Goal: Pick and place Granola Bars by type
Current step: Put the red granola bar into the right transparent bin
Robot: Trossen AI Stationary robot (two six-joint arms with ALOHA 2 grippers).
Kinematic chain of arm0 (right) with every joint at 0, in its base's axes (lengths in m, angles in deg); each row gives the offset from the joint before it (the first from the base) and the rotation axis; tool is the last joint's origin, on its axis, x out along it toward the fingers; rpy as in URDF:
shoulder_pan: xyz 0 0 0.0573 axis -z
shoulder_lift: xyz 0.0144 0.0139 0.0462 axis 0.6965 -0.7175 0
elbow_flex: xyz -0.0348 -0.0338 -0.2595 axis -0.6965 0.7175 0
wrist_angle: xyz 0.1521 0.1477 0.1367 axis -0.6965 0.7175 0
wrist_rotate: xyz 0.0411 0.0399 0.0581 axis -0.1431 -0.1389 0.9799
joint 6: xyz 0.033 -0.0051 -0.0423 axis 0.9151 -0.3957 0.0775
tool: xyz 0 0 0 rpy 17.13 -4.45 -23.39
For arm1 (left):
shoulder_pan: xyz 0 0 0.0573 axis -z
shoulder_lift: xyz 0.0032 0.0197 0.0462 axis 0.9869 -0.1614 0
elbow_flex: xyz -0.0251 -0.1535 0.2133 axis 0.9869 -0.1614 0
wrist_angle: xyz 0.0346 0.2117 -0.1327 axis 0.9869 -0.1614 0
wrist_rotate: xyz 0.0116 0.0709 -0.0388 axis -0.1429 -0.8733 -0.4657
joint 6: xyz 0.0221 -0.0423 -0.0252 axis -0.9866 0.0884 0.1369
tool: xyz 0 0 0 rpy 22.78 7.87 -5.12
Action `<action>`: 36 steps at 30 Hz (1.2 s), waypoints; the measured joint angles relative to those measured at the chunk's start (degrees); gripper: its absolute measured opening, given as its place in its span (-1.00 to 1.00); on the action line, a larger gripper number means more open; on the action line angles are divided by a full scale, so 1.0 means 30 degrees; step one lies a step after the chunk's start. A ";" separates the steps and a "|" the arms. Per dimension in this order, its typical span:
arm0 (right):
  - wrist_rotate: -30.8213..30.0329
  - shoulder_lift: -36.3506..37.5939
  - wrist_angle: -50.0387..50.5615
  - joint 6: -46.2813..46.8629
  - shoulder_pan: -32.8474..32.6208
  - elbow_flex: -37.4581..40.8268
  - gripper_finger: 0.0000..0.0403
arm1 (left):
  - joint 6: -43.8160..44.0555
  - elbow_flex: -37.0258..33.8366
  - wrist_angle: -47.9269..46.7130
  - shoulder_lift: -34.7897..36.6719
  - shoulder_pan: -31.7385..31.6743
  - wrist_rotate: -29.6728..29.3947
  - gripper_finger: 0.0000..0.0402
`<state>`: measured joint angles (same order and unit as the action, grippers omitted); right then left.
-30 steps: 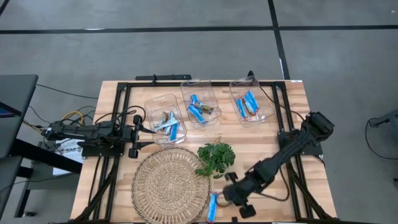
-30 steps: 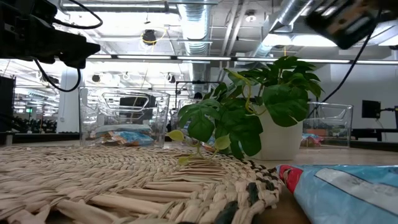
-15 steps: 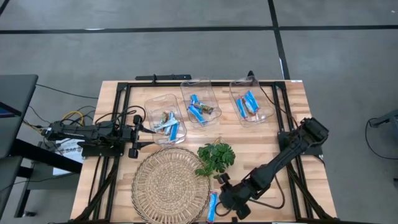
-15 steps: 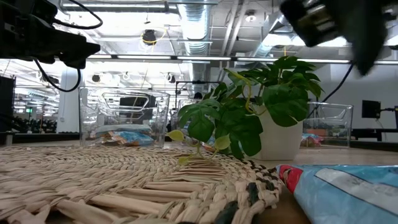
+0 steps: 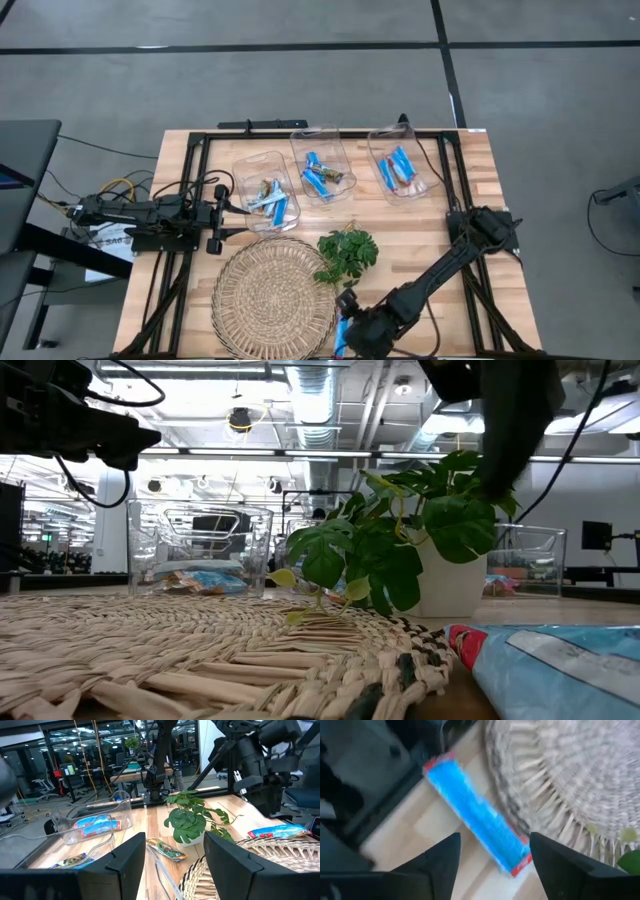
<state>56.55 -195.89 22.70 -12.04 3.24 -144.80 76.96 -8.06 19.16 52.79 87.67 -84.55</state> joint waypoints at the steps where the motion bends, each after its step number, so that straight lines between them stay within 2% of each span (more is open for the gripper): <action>1: 0.0000 -0.0238 0.0539 -0.0385 -0.0049 -0.0287 0.13 | -0.0006 0.0000 0.0000 0.0000 0.0003 0.0002 -0.02; 11: -0.0451 -0.2546 0.2104 -0.3302 -0.0247 -0.3157 0.02 | -0.0009 0.0000 0.0000 0.0000 0.0006 0.0002 -0.02; 27: -0.1632 -0.3965 0.1693 -0.5423 -0.0364 -0.3506 -0.06 | 0.0071 0.0000 0.0000 0.0000 0.0000 0.0002 -0.02; 31: -0.1520 -0.4067 0.1653 -0.5491 -0.0349 -0.3527 -0.19 | -0.0121 0.0000 0.0000 0.0000 0.0002 0.0003 -0.02; 36: -0.1523 -0.4067 0.1655 -0.5454 -0.0349 -0.3527 -0.50 | 0.0054 0.0000 0.0000 0.0000 0.0000 0.0009 -0.02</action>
<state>51.99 -208.09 27.67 -28.40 2.20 -155.38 77.12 -8.06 19.16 52.79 87.67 -84.52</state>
